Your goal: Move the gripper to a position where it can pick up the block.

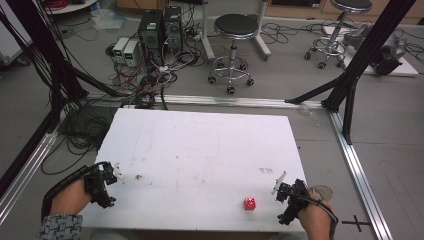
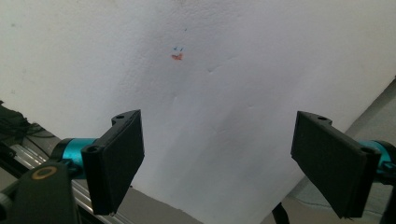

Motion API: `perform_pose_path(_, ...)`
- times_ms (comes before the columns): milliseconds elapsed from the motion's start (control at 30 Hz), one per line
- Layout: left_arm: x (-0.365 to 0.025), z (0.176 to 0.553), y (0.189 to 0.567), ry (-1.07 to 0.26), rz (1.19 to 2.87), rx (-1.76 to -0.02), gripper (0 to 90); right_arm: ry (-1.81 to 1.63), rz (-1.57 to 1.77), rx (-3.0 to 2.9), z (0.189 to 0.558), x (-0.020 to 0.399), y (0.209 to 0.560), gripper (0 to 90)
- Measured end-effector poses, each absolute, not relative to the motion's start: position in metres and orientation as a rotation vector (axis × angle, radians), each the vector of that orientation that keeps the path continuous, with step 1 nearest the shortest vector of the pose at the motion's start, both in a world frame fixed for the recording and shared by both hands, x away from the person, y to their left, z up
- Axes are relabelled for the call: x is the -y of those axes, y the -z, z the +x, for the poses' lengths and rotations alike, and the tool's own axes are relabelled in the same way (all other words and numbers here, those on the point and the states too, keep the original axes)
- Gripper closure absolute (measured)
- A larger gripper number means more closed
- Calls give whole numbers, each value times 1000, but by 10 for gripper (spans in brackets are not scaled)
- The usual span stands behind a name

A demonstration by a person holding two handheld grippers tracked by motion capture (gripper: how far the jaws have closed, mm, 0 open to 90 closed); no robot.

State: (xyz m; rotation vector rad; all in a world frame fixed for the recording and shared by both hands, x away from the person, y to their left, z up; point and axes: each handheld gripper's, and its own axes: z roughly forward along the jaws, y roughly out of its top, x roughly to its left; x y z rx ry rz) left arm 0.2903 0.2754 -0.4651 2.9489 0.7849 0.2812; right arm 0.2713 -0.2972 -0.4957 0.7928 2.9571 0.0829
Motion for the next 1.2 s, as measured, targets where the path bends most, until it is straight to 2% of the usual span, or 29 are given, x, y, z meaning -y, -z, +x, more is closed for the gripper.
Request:
perform_pose_path(433,-280,288,459,-290,2928,-794,176,25,617,-2998,273,300,501,10)
perform_pose_path(733,-276,288,456,-289,2924,-768,179,105,438,-2991,283,320,503,10)
perform_pose_path(933,-275,288,456,-282,2924,-764,180,118,287,-3033,290,329,482,10)
perform_pose_path(1200,-274,288,455,-280,2914,-772,180,132,126,-3050,290,307,447,10)
